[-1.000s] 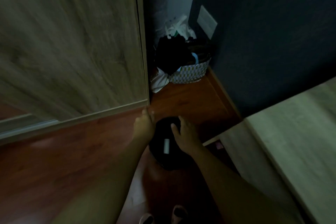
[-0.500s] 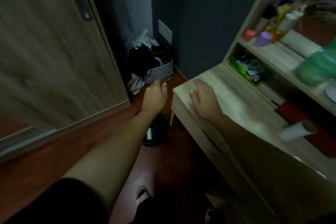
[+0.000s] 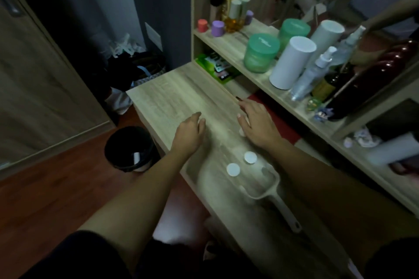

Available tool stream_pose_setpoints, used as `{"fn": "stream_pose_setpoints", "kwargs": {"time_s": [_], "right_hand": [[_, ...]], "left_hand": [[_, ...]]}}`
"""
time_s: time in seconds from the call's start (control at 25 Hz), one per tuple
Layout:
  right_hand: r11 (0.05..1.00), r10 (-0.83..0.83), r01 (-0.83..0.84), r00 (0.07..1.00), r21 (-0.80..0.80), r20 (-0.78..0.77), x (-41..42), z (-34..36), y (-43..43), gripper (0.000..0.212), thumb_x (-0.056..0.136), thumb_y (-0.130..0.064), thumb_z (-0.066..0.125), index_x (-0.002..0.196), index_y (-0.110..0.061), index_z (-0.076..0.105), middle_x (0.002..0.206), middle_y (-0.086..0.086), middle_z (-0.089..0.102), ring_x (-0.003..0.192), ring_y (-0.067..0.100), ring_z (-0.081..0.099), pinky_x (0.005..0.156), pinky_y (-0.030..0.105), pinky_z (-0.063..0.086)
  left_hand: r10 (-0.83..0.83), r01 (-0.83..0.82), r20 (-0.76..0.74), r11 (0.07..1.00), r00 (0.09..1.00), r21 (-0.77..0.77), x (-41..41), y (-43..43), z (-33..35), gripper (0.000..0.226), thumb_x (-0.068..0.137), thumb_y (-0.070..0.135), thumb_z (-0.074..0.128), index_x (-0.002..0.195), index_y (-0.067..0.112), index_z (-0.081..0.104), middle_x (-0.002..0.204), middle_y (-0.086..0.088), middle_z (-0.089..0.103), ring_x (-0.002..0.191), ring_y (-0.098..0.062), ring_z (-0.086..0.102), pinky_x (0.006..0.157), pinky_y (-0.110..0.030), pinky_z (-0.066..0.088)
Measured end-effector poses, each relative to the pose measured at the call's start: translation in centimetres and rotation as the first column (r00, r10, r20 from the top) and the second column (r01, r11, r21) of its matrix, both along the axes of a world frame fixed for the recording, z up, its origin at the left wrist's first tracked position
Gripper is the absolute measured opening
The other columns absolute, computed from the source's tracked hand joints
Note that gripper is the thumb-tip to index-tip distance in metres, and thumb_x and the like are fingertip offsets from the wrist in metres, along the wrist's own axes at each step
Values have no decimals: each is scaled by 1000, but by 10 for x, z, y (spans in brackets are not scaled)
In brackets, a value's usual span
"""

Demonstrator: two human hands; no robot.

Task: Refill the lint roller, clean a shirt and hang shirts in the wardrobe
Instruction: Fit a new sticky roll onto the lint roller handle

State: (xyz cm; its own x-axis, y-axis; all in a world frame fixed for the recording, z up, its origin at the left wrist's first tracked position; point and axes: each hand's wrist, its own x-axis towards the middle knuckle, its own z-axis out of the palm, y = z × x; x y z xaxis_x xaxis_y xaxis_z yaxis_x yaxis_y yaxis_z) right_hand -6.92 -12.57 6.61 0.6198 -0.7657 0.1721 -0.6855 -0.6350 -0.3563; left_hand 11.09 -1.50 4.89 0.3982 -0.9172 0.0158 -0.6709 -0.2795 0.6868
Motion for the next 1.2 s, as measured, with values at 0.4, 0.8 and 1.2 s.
{"fn": "stream_pose_setpoints", "kwargs": {"time_s": [0.4,0.8,1.2], "right_hand": [[966,256,-221,874,131,-413,-36,-24,-33,69,89,-30,57,146,-30,19,157,9,2,139,34,19,109,47,29],[988,137,-111,953,111,-271,-29,-27,-28,57,87,-5,53,137,-23,32,141,15,23,119,34,37,95,46,42],[632,-521,-68,700,772,489,-27,14,-5,19,93,-25,50,109,-16,45,94,-6,50,83,8,51,60,9,44]], "left_hand": [[-652,604,199,755,732,254,-68,31,-57,49,92,42,42,133,16,51,141,-13,48,120,-29,53,100,-37,44],[-497,440,205,858,843,266,-100,29,-64,29,94,17,46,121,8,52,124,-19,52,110,-33,49,84,-38,45],[203,-345,-539,922,818,-176,-86,16,23,33,80,28,72,111,20,64,106,8,66,90,-4,63,74,-12,50]]}}
